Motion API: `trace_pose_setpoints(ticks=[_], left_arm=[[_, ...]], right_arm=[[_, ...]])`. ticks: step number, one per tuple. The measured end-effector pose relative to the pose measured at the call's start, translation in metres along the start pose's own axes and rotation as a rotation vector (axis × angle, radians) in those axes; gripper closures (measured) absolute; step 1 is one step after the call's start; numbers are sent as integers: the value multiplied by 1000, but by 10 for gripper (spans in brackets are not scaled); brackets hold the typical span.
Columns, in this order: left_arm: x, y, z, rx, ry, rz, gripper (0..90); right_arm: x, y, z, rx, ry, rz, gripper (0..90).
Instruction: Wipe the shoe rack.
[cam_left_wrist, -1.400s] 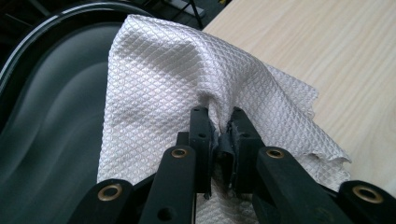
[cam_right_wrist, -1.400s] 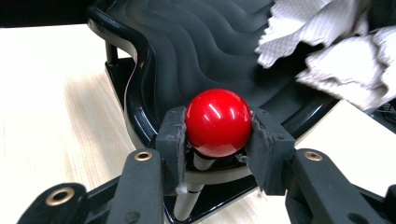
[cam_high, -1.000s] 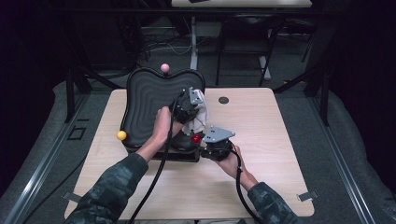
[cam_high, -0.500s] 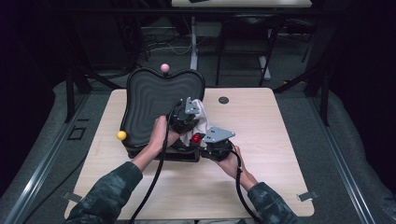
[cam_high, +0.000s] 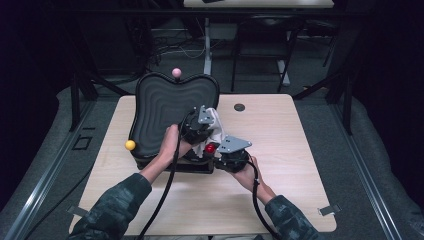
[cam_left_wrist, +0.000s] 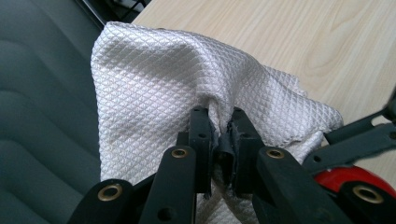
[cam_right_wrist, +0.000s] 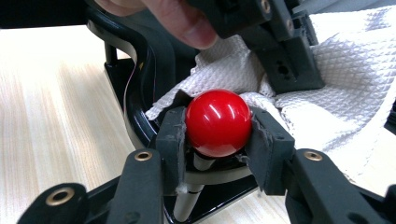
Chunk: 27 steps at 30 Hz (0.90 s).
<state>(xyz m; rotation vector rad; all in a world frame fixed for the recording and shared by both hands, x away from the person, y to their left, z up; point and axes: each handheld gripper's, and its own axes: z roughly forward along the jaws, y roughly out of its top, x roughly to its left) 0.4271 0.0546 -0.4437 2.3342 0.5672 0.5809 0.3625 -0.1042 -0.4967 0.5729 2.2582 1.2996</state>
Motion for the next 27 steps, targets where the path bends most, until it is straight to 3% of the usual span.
trace_pose_setpoints(ticks=[6, 14, 23, 27], left_arm=[[5, 6, 2, -2, 30, 13, 821], [17, 18, 5, -17, 76, -1, 820], [29, 41, 12, -44, 126, -13, 820], [26, 55, 21, -39, 150, 17, 819]], right_arm=[[0, 0, 0, 1, 2, 1, 600], [0, 0, 0, 2, -1, 0, 600], [0, 0, 0, -2, -3, -1, 600], [0, 0, 0, -3, -3, 0, 600]])
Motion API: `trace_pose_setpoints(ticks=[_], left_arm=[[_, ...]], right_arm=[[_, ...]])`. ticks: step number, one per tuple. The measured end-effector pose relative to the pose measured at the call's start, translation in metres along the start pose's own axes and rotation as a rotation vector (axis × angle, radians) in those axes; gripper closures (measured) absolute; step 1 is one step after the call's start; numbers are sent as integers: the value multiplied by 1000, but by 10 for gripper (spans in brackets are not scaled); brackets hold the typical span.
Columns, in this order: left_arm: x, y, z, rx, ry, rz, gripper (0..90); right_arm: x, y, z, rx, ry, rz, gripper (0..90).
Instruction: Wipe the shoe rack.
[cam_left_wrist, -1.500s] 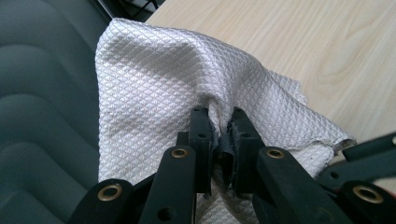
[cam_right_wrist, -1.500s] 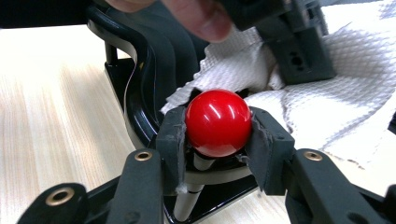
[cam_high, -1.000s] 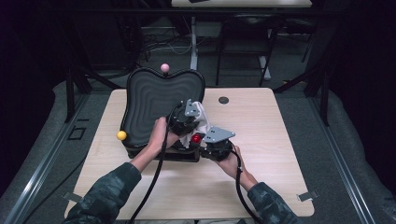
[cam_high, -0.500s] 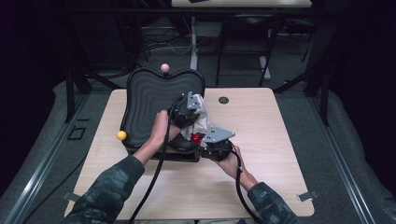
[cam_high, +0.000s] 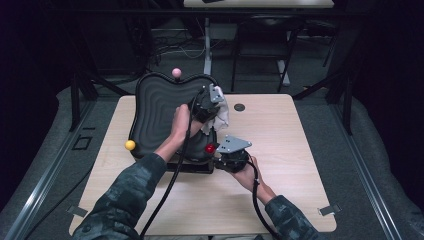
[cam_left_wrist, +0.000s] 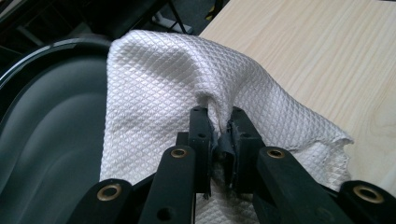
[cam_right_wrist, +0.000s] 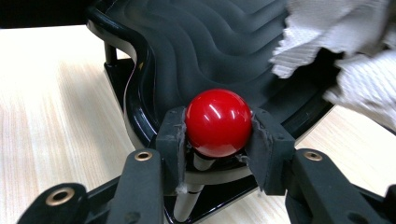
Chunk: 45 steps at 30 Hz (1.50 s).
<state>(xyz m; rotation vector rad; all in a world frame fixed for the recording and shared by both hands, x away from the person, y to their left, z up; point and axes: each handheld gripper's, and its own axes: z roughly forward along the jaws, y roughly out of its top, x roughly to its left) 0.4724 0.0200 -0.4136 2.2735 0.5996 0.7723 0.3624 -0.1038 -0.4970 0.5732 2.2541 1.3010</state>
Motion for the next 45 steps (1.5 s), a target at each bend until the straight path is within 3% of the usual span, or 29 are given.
trace_pose_setpoints(ticks=[4, 11, 16, 21, 24, 30, 39, 45], left_arm=[[-4, 10, 11, 18, 44, 24, 820], [5, 23, 17, 3, 104, -11, 821], [23, 27, 17, 2, 164, -59, 820], [45, 23, 20, 5, 192, -144, 820], [54, 22, 22, -7, 188, -195, 819], [59, 28, 26, -2, 235, -175, 818], [74, 29, 27, 21, 308, -244, 817], [80, 23, 22, 43, 331, -286, 819]], right_arm=[[0, 0, 0, -2, 1, -2, 600], [0, 0, 0, 0, 0, -1, 600], [0, 0, 0, -1, 0, -3, 600], [0, 0, 0, 0, -1, -2, 600], [0, 0, 0, 1, -1, 0, 600], [0, 0, 0, -1, 0, 0, 600], [0, 0, 0, -2, 2, -1, 600], [0, 0, 0, -1, 1, -1, 600]])
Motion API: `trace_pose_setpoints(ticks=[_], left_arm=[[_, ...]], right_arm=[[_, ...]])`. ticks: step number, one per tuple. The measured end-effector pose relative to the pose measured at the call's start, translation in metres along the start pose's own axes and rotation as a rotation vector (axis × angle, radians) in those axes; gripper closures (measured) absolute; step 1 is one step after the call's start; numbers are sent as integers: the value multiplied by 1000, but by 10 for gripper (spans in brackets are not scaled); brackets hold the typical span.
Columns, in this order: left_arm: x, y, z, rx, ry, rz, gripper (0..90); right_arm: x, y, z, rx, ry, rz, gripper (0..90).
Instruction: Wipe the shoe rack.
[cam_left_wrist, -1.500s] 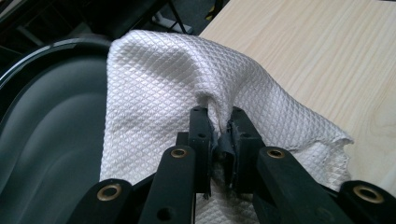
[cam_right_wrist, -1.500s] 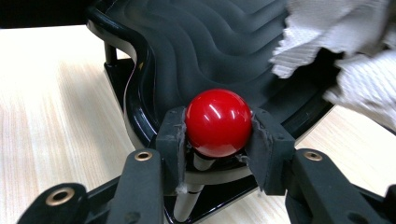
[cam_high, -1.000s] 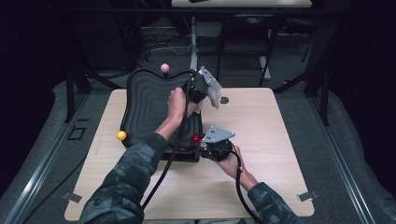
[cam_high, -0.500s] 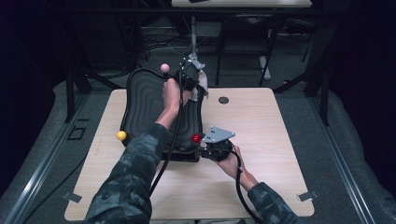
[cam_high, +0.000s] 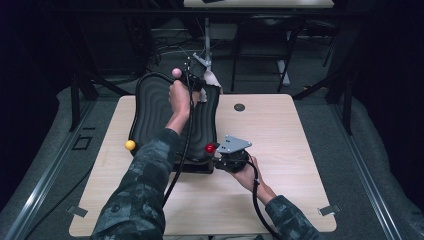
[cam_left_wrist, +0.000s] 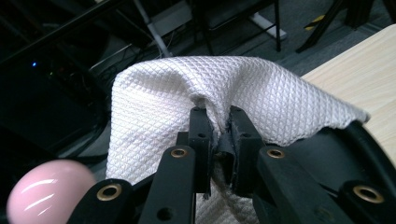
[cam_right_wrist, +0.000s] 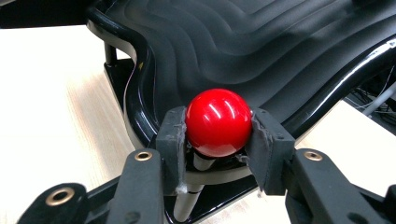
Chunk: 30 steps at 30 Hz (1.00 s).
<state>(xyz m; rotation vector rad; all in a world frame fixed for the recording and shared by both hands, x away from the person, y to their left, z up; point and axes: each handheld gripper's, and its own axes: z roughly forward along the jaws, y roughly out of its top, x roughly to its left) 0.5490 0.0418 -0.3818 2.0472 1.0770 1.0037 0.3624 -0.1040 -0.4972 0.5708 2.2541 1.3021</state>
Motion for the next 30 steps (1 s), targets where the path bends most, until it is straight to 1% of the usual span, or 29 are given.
trace_pose_setpoints(ticks=[2, 7, 11, 14, 16, 18, 23, 25, 26, 29, 30], left_arm=[[2, -1, -1, 9, -2, -16, 819], [7, -8, -4, 15, -5, -30, 819], [8, -17, -8, 12, -12, -20, 820], [9, -23, -12, 16, -25, 1, 821], [10, -27, -15, 18, -37, -2, 821], [12, -32, -18, 20, -51, 4, 820], [17, -42, -25, 30, -66, 20, 820], [18, -45, -28, 31, -80, 9, 820], [19, -46, -30, 33, -83, 16, 820], [19, -51, -34, 35, -93, 27, 820], [19, -52, -36, 33, -95, 34, 820]], right_arm=[[0, 0, 0, 1, -2, 0, 600], [0, 0, 0, 1, -1, -2, 600], [0, 0, 0, 3, -2, -5, 600], [0, 0, 0, 2, 0, -3, 600], [0, 0, 0, 1, 0, -3, 600], [0, 0, 0, 6, -2, -3, 600], [0, 1, -1, 10, -3, -4, 600], [0, 1, 0, 8, -1, -2, 600], [0, 1, -1, 10, -1, -4, 600], [0, 1, 0, 7, 2, -3, 600], [0, 1, 1, -7, 2, 0, 600]])
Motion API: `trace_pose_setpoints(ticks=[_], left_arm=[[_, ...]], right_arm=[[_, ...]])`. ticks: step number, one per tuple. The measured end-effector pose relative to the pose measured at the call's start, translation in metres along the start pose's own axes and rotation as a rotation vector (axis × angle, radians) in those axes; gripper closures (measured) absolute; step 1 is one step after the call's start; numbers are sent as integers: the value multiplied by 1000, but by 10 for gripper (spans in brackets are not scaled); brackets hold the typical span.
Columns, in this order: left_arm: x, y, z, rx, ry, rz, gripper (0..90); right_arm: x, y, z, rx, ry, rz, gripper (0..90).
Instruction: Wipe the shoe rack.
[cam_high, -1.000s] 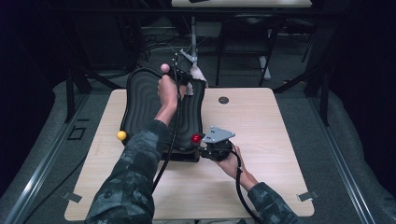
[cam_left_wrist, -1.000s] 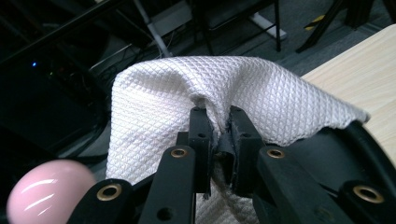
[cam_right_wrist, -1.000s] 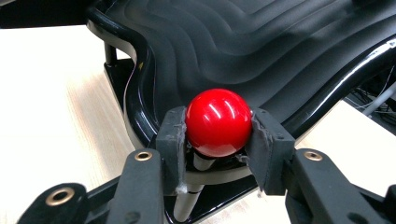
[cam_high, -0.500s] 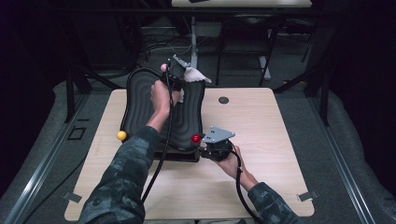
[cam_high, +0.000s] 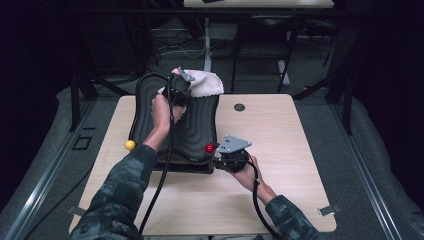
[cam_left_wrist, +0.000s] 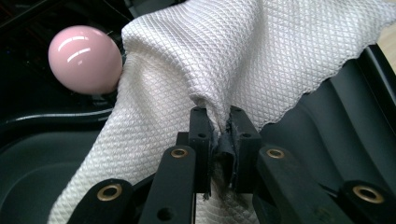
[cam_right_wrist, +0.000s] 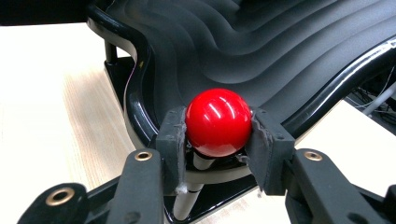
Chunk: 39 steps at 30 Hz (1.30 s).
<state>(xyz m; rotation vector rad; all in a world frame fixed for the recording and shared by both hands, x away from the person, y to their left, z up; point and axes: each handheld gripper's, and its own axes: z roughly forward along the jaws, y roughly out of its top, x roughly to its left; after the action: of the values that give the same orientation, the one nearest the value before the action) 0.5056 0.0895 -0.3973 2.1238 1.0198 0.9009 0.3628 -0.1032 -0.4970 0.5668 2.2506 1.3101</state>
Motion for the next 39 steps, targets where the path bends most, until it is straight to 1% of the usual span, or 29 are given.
trace_pose_setpoints(ticks=[2, 4, 5, 7, 12, 13, 20, 24, 26, 30, 31, 33, 34, 36, 39], left_arm=[[0, -3, -3, 2, -12, -1, 820], [0, -6, -6, -3, -11, 6, 820], [0, -7, -7, -4, -12, 11, 820], [1, -9, -10, -3, -15, 14, 820], [4, -13, -17, -7, -19, 16, 819], [4, -14, -18, -9, -21, 10, 818], [8, -21, -26, -10, -27, 19, 812], [11, -26, -31, -10, -22, 19, 807], [16, -28, -34, -10, -12, 16, 807], [25, -28, -40, -30, 25, 1, 806], [28, -26, -42, -39, 36, -1, 806], [33, -20, -45, -61, 62, -11, 807], [36, -17, -46, -70, 74, -17, 806], [41, -8, -46, -85, 95, -26, 805], [48, 9, -42, -100, 124, -41, 805]], right_arm=[[0, 0, 0, -1, -1, -1, 600], [0, 0, 0, 0, -1, -2, 600], [0, 0, -1, 17, -1, -4, 600], [0, 0, -1, 17, -2, -2, 600], [0, 1, -1, 18, -1, -2, 601], [0, 1, -1, 20, -2, -3, 600], [0, 1, -1, 22, 4, 0, 601], [-1, 1, -1, 23, 4, -1, 601], [-1, 1, -1, 22, 5, 0, 600], [0, 1, -1, 22, 4, 0, 601], [-1, 0, 1, -14, 38, 6, 601], [0, 1, -2, 29, -8, -3, 600], [0, 1, -2, 32, -12, -5, 600], [0, 1, -1, 16, 4, -1, 600], [0, 1, -1, 21, -3, -3, 600]])
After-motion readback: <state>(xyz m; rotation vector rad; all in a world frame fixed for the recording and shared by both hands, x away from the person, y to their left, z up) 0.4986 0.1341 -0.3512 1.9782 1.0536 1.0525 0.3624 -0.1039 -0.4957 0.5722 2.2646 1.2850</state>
